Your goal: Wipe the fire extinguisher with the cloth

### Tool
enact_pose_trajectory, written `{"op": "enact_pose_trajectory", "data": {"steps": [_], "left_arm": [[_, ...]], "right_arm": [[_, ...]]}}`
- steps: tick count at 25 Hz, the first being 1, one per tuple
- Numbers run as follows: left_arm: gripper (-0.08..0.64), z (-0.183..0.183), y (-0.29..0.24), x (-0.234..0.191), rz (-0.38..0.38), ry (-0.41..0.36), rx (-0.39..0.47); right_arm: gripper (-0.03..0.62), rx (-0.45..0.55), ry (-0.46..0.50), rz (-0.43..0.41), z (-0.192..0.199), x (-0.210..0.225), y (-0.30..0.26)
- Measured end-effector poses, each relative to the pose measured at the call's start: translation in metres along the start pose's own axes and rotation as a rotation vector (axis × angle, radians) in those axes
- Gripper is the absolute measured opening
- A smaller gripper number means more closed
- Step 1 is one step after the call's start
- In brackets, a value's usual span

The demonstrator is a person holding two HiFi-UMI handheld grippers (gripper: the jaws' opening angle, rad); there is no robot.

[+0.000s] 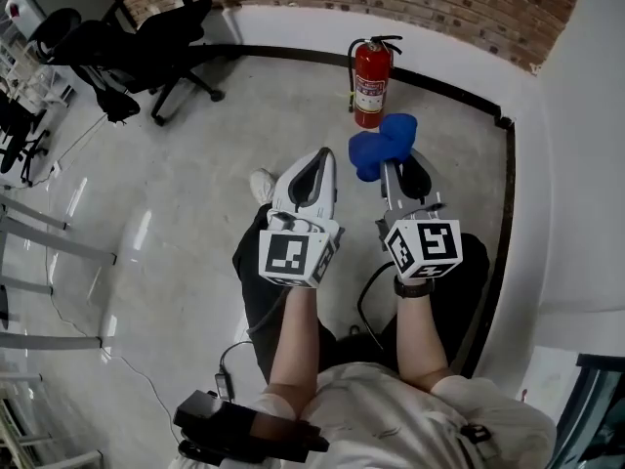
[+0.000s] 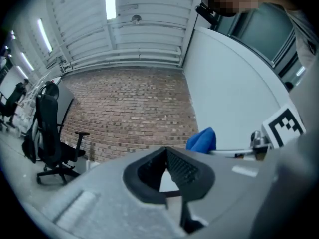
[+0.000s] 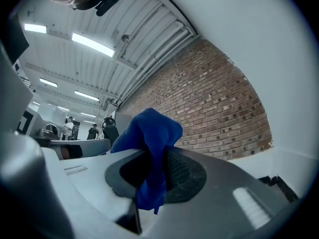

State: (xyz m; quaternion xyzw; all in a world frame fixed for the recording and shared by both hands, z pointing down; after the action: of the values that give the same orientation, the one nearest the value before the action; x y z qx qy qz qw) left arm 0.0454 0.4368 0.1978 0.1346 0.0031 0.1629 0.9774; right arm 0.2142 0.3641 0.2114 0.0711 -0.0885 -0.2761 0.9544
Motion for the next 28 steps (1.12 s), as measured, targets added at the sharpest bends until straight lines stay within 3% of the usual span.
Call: {"op": "enact_pose_trajectory", "data": {"steps": [7,13,18,28], "left_arm": [[0.0,0.031,-0.055,-0.054,-0.038,0.069,-0.007],[0.0,0.043,-0.113,-0.1,-0.028,0.057,0.005],[0.0,0.05,-0.165,-0.131,-0.005,0.039,0.019],[0.0,0.083,-0.245,-0.175,0.082,0.086,0.003]], "right_arm": [[0.066,-0.035,0.019,-0.011,0.027,0.019,-0.072],[0.066,-0.023,0.052,0.008,0.031,0.041,-0.133],[0.067,-0.012,0.081,0.048,0.029,0.064,-0.183],[0.067,-0.036,0.114,0.129,0.044,0.096,-0.246]]}}
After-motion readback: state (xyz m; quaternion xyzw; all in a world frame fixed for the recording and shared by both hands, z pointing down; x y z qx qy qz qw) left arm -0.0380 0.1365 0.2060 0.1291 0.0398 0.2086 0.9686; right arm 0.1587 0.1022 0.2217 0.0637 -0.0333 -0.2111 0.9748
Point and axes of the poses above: the fingertips, and each gripper's own axes: y backward along the fingers, x to its right, z out of its underside, the point moved 10 cm from there along y, backward along the fingers, and after that the axes turned 11 degrees about z, right-handed, at the moved point
